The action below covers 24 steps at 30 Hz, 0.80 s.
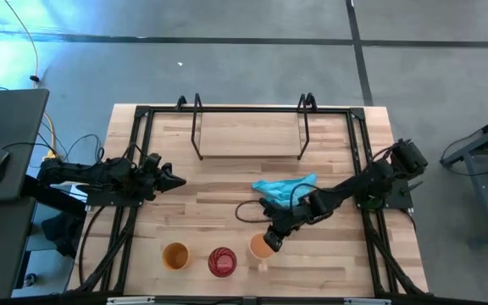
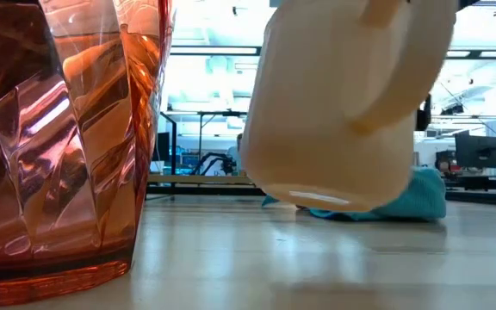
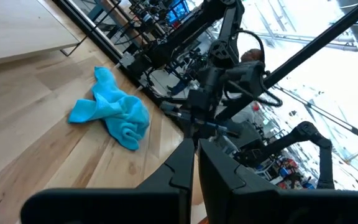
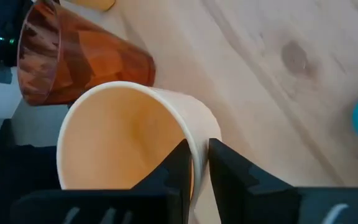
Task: Stack small to large cups/mugs on shelf
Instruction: Put the orange mug on the shelf
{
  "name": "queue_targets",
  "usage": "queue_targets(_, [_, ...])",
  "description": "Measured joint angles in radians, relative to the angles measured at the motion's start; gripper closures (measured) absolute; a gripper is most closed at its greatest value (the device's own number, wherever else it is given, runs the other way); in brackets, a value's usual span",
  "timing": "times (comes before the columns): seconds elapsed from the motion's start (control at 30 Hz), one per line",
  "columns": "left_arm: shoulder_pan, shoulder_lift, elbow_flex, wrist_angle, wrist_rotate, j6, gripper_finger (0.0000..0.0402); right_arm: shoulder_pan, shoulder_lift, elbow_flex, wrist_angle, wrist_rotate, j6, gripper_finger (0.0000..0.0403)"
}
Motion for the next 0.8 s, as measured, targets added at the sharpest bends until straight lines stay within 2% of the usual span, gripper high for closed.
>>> queue_targets(0.5, [0.000,0.000,0.000,0.001,0.000,0.000,0.0389,-0.080,-0.005,0.003,-0.151,-0.081,-0.122,0.0361])
queue_targets(0.63, [0.000,0.000,0.000,0.001,0.000,0.000,0.0389,-0.101,-0.005,0.069,-0.275,-0.075,-0.210,0.0361])
queue_targets(0.8, [0.000,0.000,0.000,0.001,-0.001,0.000,0.0389,-0.132,-0.005,0.193,-0.475,-0.014,-0.341,0.0361])
